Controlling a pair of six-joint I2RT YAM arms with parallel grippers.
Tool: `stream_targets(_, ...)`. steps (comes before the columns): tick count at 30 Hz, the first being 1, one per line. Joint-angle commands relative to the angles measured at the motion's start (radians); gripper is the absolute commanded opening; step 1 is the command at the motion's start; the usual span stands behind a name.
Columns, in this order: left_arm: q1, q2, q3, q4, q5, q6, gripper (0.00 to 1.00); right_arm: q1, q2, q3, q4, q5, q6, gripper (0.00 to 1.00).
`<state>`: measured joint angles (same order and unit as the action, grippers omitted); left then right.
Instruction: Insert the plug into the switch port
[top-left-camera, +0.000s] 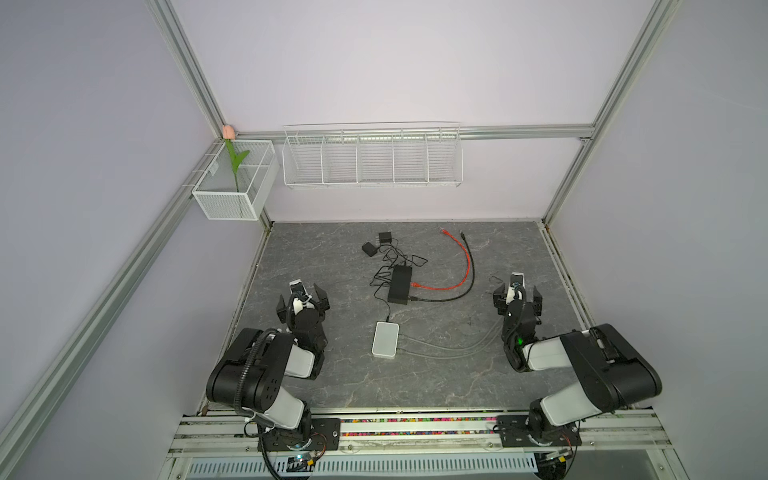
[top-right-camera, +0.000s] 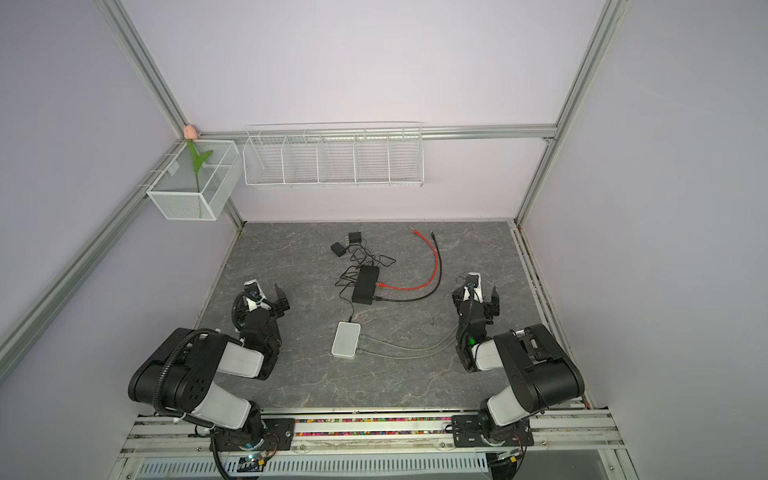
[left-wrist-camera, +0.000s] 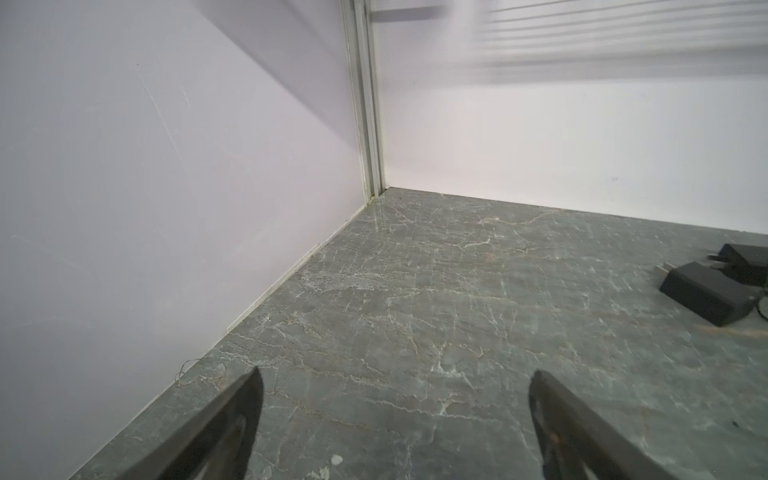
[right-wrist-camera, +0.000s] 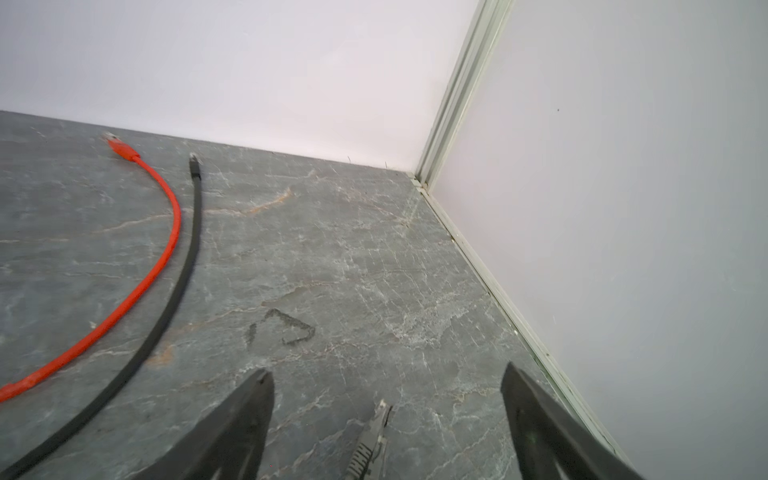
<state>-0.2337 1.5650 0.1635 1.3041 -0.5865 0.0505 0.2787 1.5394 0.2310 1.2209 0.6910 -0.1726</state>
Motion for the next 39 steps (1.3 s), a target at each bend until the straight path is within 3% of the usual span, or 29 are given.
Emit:
stream_targets(1, 0.004, 0.016, -0.024, 0.109, 0.056, 0.034, 0.99, 0.006, 0.047, -0.066, 0.215, -0.073, -0.046, 0.89)
stream_targets(5, 0.004, 0.051, -0.019, 0.107, 0.131, 0.064, 0.99, 0.005, 0.042, -0.071, 0.212, -0.112, -0.056, 0.89)
stream_targets(10, 0.005, 0.079, 0.014, 0.108, 0.104, 0.059, 0.99, -0.031, 0.027, -0.045, 0.143, -0.171, -0.033, 0.89)
stream_targets(13, 0.007, 0.079, 0.014, 0.108, 0.105, 0.059, 0.99, -0.115, -0.040, -0.007, -0.043, -0.319, 0.035, 0.89)
stream_targets(15, 0.007, 0.077, 0.020, 0.094, 0.105, 0.058, 0.99, -0.194, 0.005, 0.030, -0.099, -0.465, 0.079, 0.89)
stream_targets(16, 0.009, 0.071, 0.024, 0.081, 0.106, 0.055, 0.99, -0.189, 0.038, 0.050, -0.079, -0.440, 0.071, 0.89)
stream_targets(19, 0.031, 0.042, 0.077, -0.020, 0.122, 0.032, 0.99, -0.237, -0.010, 0.142, -0.340, -0.509, 0.126, 0.89)
stream_targets(22, 0.086, -0.003, 0.181, -0.277, 0.180, -0.023, 0.99, -0.254, -0.004, 0.151, -0.345, -0.531, 0.138, 0.89)
stream_targets(25, 0.176, -0.032, 0.250, -0.471, 0.328, -0.093, 0.99, -0.265, 0.001, 0.149, -0.333, -0.547, 0.143, 0.89)
stream_targets(36, 0.176, -0.018, 0.206, -0.367, 0.342, -0.078, 0.99, -0.265, -0.004, 0.151, -0.339, -0.550, 0.145, 0.89)
stream_targets(39, 0.177, -0.019, 0.214, -0.379, 0.470, -0.022, 0.99, -0.268, -0.002, 0.150, -0.340, -0.573, 0.138, 0.89)
